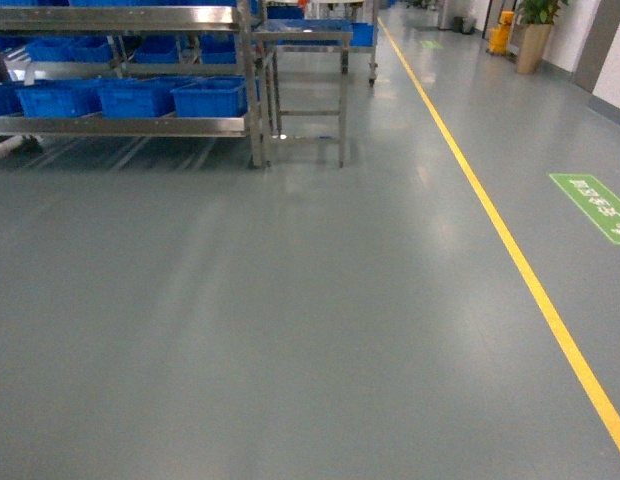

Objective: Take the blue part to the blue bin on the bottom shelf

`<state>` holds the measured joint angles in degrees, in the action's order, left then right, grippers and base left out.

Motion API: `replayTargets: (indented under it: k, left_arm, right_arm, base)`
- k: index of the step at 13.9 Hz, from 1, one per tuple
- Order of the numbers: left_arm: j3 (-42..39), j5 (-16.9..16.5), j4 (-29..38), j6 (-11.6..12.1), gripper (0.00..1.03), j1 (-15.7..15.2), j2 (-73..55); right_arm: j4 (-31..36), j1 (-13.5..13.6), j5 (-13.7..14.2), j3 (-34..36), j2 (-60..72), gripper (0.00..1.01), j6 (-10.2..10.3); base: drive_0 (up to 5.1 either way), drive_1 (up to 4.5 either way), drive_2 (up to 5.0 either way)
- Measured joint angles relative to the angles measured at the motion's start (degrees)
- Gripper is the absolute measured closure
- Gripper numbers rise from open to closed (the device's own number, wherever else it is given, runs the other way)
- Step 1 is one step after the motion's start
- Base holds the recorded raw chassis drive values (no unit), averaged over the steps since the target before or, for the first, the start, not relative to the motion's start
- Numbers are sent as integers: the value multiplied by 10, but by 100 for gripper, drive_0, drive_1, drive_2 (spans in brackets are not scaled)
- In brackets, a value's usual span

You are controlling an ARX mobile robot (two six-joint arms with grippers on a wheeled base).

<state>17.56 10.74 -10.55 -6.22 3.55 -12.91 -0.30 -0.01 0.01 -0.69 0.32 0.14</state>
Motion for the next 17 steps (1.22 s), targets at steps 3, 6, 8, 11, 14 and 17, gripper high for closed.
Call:
replayTargets:
  k: [3, 6, 8, 11, 14, 17]
  left_arm:
    - [0, -2, -1, 0, 60, 0, -1]
    - [0, 0, 0, 0, 60, 0, 1]
    - [0, 0, 0, 0, 60, 0, 1]
    - [0, 0, 1, 0, 60, 0, 0]
    - [0, 0, 0, 0, 60, 0, -1]
    - [0, -1, -1, 0, 60, 0, -1]
  right_arm:
    - [0, 0, 0, 0, 0, 3, 0]
    - [0, 0, 0, 0, 0, 3, 0]
    - [0, 0, 0, 0, 0, 3, 0]
    - [0, 0, 0, 0, 0, 3, 0]
    - [1, 0, 0, 0, 0, 3, 0]
    - [0, 0, 0, 0, 0, 3, 0]
  base:
    - [-41, 96, -177]
    - [13, 424, -397]
    - [2, 412, -409]
    - [4, 413, -406]
    - [-11, 400, -422]
    - [0, 411, -410]
